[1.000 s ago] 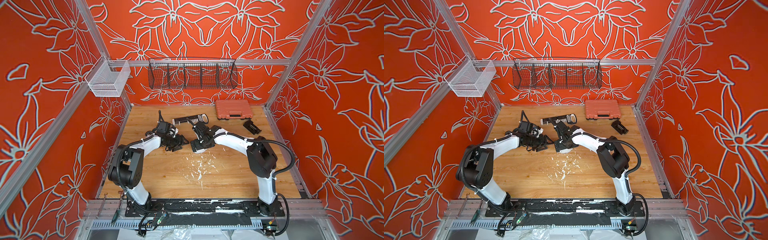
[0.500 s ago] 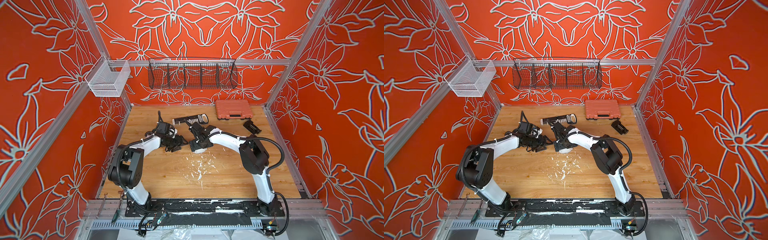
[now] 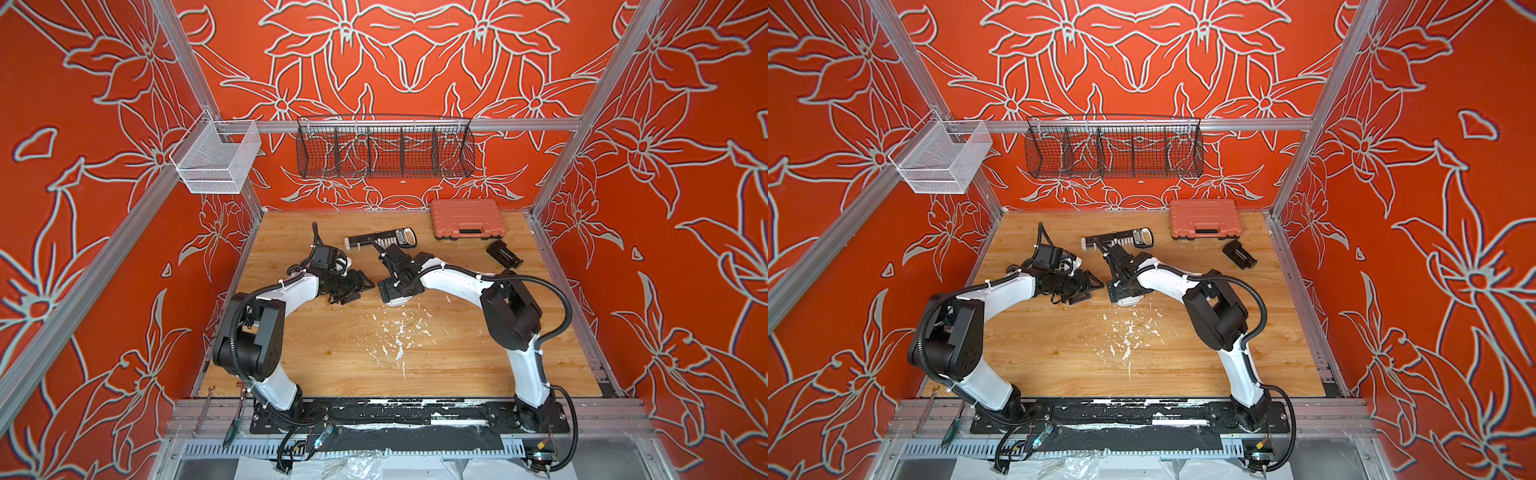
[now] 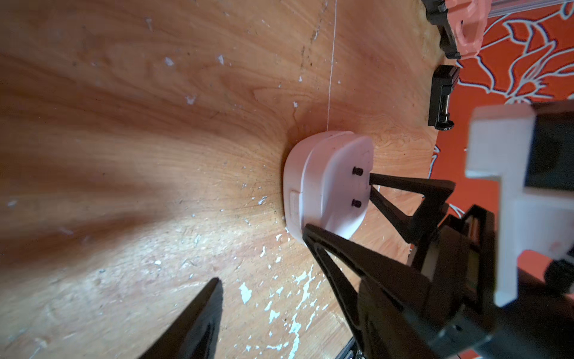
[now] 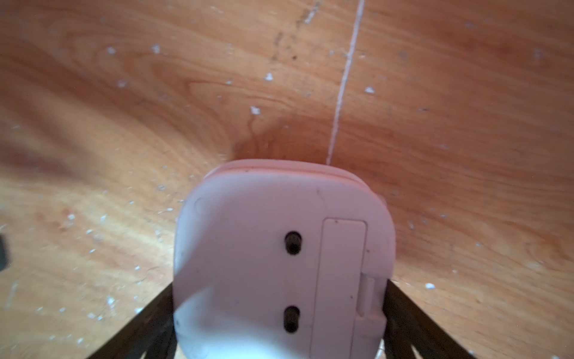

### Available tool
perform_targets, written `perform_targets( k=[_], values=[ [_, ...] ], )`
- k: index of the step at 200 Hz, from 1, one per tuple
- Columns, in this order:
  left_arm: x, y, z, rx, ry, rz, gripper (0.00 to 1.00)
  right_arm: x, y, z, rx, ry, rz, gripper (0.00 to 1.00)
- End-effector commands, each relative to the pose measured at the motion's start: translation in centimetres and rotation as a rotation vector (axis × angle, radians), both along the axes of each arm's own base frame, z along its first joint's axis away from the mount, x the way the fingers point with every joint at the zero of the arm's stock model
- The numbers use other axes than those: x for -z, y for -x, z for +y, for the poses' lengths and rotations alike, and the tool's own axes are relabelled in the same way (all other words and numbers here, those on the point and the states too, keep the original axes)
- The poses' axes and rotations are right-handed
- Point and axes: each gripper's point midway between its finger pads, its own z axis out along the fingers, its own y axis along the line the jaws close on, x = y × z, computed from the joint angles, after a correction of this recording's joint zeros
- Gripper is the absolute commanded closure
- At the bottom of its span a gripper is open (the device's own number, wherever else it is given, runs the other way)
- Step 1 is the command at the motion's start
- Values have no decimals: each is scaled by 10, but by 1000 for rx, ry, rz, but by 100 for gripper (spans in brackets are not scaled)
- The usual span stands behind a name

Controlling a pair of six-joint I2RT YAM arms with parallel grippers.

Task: Insert the battery into the alarm
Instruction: Adjust the alarm at the center of the board.

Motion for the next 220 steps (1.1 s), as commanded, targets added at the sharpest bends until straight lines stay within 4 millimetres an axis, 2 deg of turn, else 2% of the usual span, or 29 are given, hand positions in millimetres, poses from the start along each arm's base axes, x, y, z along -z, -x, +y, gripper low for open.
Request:
perform_targets(
  k=[1, 33, 70, 144, 178, 220],
  values=[
    [-5, 2, -10, 17, 34, -19, 33, -25, 9, 24, -95, -150, -2, 20],
    [-4, 2, -18, 28, 27, -35, 33, -32, 21, 37, -176, -223, 42, 22],
    [7, 4, -19, 18, 39, -10, 33, -36, 21, 40, -154, -339, 58, 23],
    [11, 12, -21, 3, 72, 24, 35, -39, 18, 52, -161, -469, 100, 23],
    [14, 9, -22, -17, 86, 47, 44, -36, 20, 55, -168, -502, 129, 24],
    [8, 8, -24, -27, 101, 46, 61, -31, 20, 51, -151, -493, 129, 23]
  ],
)
